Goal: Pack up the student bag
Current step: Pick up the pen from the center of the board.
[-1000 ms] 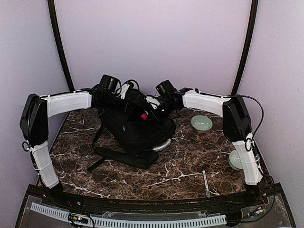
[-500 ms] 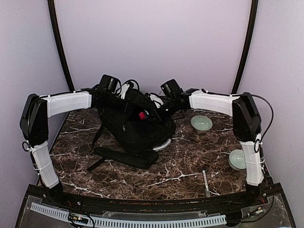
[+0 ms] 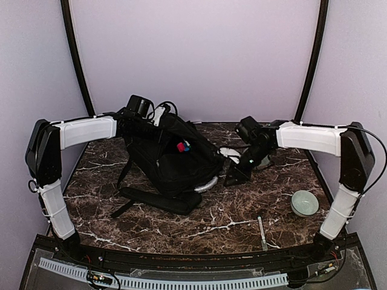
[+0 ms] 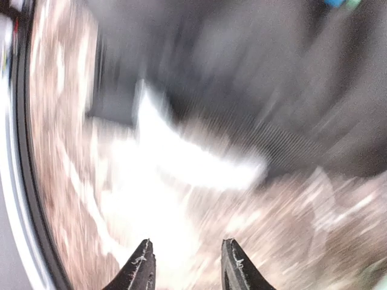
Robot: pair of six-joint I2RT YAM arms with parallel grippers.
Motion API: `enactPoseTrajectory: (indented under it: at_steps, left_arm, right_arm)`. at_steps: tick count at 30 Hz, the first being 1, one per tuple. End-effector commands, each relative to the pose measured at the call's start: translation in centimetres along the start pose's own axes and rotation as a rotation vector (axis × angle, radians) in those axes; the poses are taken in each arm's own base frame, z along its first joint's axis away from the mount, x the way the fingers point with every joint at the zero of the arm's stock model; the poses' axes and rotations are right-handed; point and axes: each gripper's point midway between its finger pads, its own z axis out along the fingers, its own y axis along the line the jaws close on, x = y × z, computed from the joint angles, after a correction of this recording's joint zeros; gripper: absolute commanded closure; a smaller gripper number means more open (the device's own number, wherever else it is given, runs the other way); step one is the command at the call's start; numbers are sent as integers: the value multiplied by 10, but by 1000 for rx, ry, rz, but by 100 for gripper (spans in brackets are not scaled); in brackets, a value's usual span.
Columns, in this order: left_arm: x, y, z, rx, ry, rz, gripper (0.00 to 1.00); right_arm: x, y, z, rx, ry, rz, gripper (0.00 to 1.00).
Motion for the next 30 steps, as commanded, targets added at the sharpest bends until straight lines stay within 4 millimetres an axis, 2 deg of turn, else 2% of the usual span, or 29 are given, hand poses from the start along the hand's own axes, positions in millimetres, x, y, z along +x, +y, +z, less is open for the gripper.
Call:
enactPoseTrajectory:
  at_steps: [1, 4, 7, 8, 9, 10, 14, 16, 26, 30]
  left_arm:
    - [-38, -36, -23, 93, -103, 61, 96]
    - [-36, -34, -21, 89, -96, 60, 96]
    - [-35, -34, -19, 94, -92, 58, 96]
    - [-34, -35, -19, 96, -90, 57, 96]
    - [-34, -35, -18, 96, -90, 56, 96]
    - [-34, -35, -18, 97, -89, 56, 96]
    - [-33, -34, -17, 95, -86, 55, 96]
    - [-33, -35, -17, 101, -86, 54, 96]
    - [-35, -35, -19, 97, -90, 56, 96]
    - [-36, -35, -21, 92, -96, 61, 96]
  right_arm:
    - [101, 44, -1, -176, 313, -135, 62]
    - [141, 58, -11, -216, 411, -204, 60]
    - [166, 60, -22, -188, 483, -283, 55]
    - [168, 59, -30, -153, 483, -319, 42]
    - [172, 55, -33, -118, 494, -348, 9]
    - [176, 51, -36, -76, 503, -373, 2]
    - [198, 38, -39, 57, 583, -457, 1]
    - [203, 32, -37, 113, 600, -492, 1]
    - [187, 42, -9, 224, 563, -671, 1]
    - [191, 50, 5, 209, 578, -714, 1]
